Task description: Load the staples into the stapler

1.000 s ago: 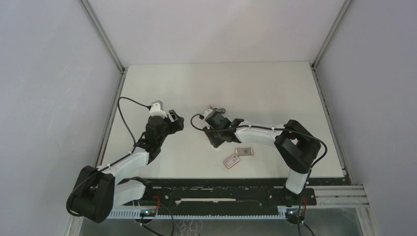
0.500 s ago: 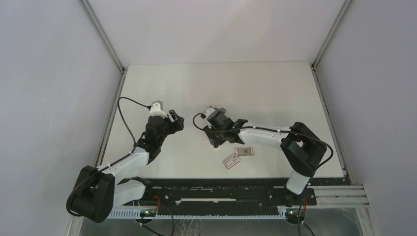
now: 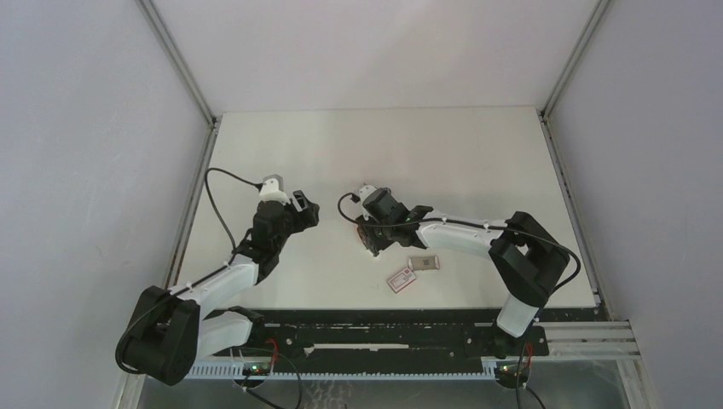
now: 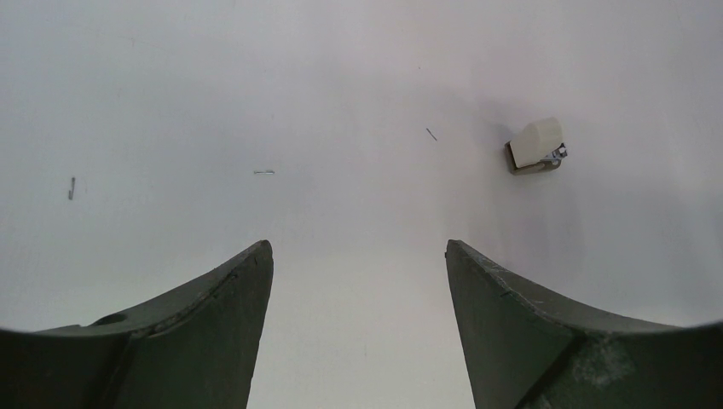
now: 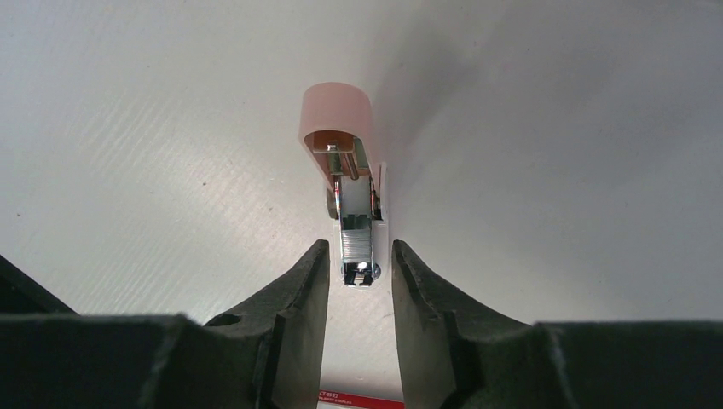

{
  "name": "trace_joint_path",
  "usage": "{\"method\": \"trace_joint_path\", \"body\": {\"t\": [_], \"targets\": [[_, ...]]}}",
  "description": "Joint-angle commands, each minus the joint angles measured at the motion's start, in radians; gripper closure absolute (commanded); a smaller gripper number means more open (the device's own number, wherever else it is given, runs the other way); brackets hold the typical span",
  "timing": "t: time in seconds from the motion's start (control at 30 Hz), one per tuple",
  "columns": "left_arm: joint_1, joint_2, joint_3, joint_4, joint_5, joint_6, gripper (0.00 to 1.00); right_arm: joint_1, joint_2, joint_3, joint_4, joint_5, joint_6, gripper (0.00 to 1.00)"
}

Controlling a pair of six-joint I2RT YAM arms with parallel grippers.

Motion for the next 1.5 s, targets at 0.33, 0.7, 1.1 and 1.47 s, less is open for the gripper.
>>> {"method": "trace_joint_path", "body": {"t": [0.33,0.7,1.1,1.47], "targets": [[0.004,0.002,0.008,0.021,0.005,-0.007,0.21,-0.022,0.036,0.018,0.031,-0.007,0.020,0.71],[0.004,-0.001,0.006,0.019,0.005,-0.005,0.21,-0.036,0.037,0.018,0.026,-0.035,0.027,0.73],[0.004,0.000,0.008,0.019,0.004,-0.005,0.21,-0.033,-0.005,0.013,0.041,-0.081,0.018,0.69],[0.003,0.000,0.008,0.019,0.007,-0.007,0.21,-0.044,-0.001,0.013,0.045,-0.052,0.027,0.76]]}}
